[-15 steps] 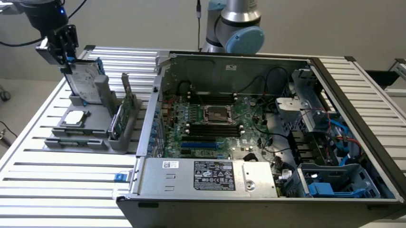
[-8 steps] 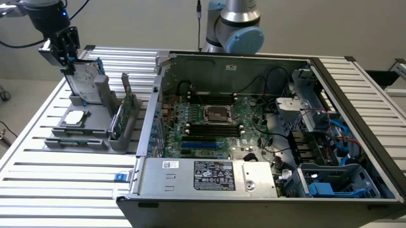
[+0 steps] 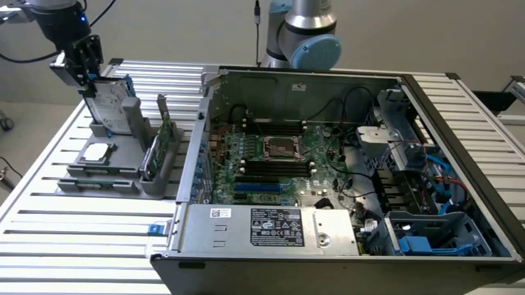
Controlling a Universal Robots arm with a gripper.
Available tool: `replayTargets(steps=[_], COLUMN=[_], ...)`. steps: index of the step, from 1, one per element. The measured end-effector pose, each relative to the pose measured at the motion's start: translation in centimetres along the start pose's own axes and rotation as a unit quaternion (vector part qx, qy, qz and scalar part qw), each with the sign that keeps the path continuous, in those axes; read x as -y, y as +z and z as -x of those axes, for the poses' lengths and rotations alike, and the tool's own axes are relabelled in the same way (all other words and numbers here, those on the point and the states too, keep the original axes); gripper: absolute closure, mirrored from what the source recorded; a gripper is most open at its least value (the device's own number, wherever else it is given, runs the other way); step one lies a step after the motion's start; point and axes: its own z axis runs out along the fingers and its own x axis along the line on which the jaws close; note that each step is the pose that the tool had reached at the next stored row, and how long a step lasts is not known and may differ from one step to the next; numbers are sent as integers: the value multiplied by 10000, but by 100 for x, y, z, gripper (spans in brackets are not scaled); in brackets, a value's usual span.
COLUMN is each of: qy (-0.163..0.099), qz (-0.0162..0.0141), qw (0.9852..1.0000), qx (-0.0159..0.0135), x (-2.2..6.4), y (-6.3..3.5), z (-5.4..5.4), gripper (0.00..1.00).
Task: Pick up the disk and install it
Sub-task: 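Pick up the disk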
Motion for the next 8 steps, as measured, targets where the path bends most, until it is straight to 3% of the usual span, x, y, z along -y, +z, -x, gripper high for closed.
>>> replayTargets(steps=[8], qy=[0], qz=[4], qw=[10000], qx=[0], x=[-3], y=[11], z=[0], gripper=[52])
